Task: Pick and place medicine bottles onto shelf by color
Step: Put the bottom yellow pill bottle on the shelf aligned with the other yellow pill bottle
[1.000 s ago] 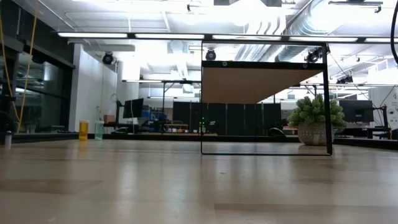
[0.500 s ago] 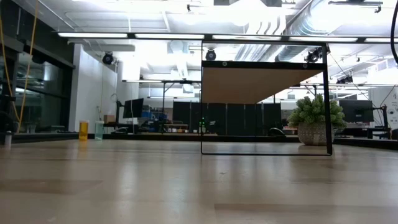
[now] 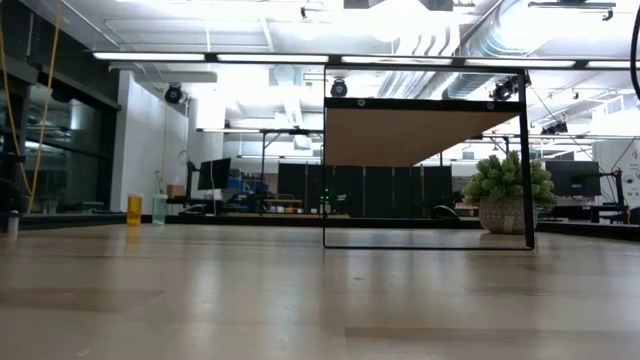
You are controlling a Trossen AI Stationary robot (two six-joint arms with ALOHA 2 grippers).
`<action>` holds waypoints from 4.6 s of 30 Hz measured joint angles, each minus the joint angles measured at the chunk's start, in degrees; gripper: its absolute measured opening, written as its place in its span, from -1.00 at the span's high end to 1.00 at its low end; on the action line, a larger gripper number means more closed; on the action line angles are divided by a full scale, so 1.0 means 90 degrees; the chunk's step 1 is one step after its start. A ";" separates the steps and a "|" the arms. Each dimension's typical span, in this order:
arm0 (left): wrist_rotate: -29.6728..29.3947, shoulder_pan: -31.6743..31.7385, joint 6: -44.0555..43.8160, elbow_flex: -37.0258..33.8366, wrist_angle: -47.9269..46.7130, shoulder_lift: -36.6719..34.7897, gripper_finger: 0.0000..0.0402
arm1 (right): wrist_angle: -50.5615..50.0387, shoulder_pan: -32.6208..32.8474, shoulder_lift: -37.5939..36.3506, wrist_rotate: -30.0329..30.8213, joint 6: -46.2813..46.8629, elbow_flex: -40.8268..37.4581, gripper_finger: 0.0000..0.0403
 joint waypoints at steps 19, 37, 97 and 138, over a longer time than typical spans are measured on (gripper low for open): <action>0.0031 0.0000 0.0000 0.0000 0.0191 -0.0002 -0.23 | -0.1735 -0.3561 -0.2082 0.2893 -0.5752 0.2192 0.44; 0.0027 0.0000 -0.0168 0.0000 0.0364 -0.0005 -0.23 | -0.4673 -0.9049 -0.0258 0.3335 -0.8893 0.5193 0.44; -0.0049 -0.0001 -0.0336 0.0000 0.0362 0.0029 -0.23 | -0.5237 -1.1584 0.2164 0.1437 -0.9455 0.5649 0.43; -0.0049 -0.0002 -0.0353 0.0000 0.0372 0.0027 -0.23 | -0.2966 -1.1398 -0.0419 0.1244 -0.8964 0.2458 0.03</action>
